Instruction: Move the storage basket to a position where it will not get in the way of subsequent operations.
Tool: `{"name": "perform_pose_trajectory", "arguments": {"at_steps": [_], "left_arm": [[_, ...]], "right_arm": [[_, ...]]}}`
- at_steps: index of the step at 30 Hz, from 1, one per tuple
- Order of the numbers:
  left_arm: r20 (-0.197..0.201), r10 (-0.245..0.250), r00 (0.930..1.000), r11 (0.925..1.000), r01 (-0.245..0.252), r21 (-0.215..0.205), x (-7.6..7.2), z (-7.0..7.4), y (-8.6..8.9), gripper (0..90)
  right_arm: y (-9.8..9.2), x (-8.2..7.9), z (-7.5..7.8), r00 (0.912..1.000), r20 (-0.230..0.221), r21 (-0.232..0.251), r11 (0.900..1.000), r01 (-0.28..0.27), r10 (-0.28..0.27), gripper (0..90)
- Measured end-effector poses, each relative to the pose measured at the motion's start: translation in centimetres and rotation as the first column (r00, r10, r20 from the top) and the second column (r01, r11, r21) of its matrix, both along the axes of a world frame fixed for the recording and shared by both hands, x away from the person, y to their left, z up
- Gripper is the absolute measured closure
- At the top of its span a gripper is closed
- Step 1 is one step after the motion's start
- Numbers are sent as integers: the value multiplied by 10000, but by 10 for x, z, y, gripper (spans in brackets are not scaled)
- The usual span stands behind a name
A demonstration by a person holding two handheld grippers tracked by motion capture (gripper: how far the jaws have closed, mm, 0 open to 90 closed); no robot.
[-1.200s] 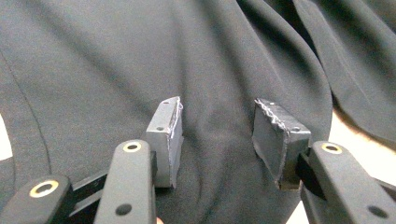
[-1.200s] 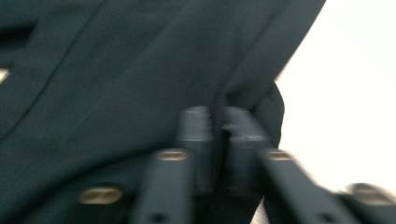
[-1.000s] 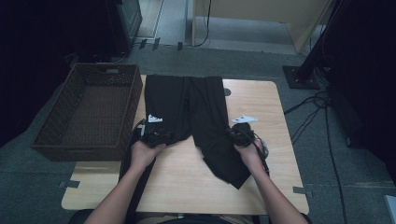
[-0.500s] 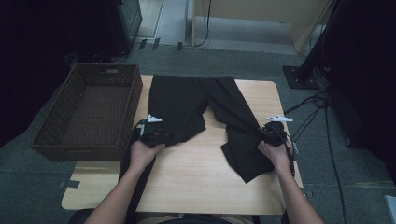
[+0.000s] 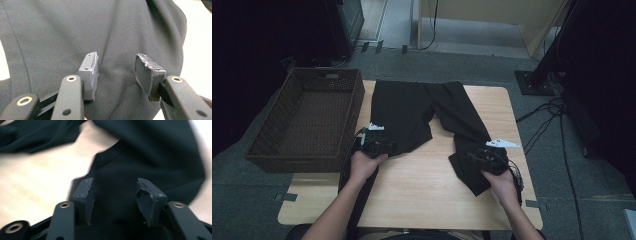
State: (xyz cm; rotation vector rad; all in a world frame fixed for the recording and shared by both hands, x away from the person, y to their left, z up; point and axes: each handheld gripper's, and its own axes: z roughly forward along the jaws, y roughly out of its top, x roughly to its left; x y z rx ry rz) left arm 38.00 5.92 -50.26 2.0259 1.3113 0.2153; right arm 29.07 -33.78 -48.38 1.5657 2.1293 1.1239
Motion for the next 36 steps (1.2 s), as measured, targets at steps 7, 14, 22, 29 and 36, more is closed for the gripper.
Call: {"name": "perform_pose_trajectory", "arguments": {"at_steps": [7,14,22,29,36], "left_arm": [[32,-1,10000,10000,1,31,0,0,-1,536],[71,-11,10000,10000,11,54,0,-1,-1,537],[182,-73,9998,9998,70,178,-1,-1,-2,538],[447,-210,9988,9990,192,405,-3,-2,-3,538],[329,-103,9994,9997,96,211,-2,-2,-2,542]], "right_arm": [[14,4,-7,9918,-972,-194,9962,-847,824,886],[48,38,60,9859,260,35,9862,-1653,1652,897],[110,114,72,9730,4,336,9725,-2307,2308,892],[133,161,32,9752,-944,803,9779,-1929,2001,588],[107,133,43,9794,-153,-273,9791,-2016,2013,514]]}}
